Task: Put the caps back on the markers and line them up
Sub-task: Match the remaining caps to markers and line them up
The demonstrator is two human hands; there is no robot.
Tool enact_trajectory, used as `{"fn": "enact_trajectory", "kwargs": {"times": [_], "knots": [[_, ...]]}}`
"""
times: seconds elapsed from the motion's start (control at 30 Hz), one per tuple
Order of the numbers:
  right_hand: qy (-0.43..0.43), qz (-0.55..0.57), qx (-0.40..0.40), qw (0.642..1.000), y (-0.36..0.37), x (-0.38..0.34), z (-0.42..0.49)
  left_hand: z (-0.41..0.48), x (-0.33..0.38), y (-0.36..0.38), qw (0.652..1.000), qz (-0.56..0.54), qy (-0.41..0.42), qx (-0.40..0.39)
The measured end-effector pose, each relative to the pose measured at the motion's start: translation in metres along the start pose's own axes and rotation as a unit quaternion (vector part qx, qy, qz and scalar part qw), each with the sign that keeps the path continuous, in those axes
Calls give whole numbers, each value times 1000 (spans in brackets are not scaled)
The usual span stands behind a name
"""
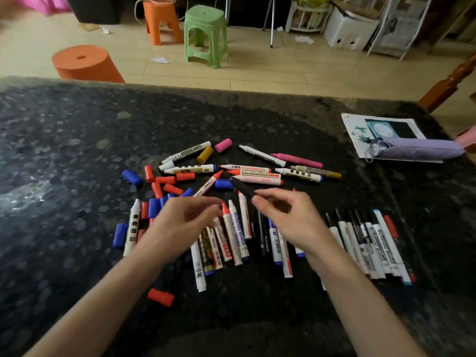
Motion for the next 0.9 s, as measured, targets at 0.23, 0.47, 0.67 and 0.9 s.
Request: {"fn": "enact_trajectory", "kwargs": {"times": [0.23,0.47,0.67,0.9], "knots": [[-34,50,-95,994,53,-3,-15,-13,4,7,998,-58,-13,-26],[-79,41,-137,987,73,-4,-20,-14,-10,-12,996,-70,-53,21],[-82,12,-127,989,71,-6,-19,-7,-21,-37,996,-19,-54,73],[-64,2,-83,995,58,-4,-11,-1,-47,-79,990,75,-36,110]]}}
Point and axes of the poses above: each hand's wrist, its own z-axis towards the middle knuckle, its own y-axis out of the palm, x = y × z, the point moved 6 cm from there along z, towards the middle knuckle, and after that the axes turned 13 degrees about z, right-handed, at the moved point
